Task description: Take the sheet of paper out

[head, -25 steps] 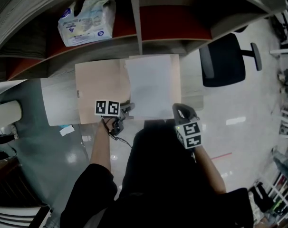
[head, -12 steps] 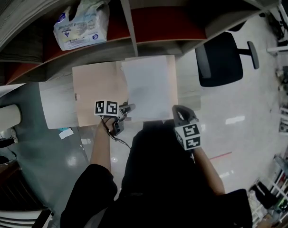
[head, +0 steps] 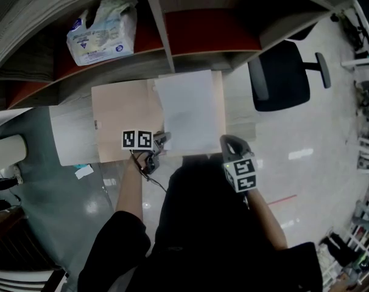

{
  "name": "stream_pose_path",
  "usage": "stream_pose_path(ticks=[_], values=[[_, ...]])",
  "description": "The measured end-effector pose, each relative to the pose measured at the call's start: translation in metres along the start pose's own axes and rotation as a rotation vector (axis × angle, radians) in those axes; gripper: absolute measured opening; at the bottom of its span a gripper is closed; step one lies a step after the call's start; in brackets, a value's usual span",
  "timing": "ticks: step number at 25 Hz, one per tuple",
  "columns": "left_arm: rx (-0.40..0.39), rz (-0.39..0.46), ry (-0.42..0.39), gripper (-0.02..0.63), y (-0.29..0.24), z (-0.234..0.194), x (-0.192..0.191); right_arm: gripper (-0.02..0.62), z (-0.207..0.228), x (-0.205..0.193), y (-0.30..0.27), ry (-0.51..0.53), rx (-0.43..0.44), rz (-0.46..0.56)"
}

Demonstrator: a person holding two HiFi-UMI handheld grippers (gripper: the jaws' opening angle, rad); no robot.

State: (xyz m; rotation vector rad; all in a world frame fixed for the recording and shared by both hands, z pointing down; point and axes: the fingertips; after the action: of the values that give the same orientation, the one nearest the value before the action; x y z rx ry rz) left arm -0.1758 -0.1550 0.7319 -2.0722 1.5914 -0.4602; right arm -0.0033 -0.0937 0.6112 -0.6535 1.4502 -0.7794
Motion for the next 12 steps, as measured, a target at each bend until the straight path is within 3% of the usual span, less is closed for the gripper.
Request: stream_pose_path(ticks=[4,12], values=[[0.027,0.009,-0.037,0.063,0.003,0.003,0.002,0.017,0.003,-0.001,0.001,-0.002,-0.003,0.001],[0.143,-0.012,-0.226,0.052,0.003,0.005,0.001,0.017,0.014,-0.005,0.000,0.003,-0.021,0.002]])
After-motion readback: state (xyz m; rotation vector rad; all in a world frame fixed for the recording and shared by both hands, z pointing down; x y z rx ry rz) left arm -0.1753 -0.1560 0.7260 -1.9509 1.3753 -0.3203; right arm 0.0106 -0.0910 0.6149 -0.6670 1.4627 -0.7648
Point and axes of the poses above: the fingertips, and each gripper's own axes: y backward along the fingers, z to its right, x out of its top, and after that the axes turned 7 degrees about -x, right-handed
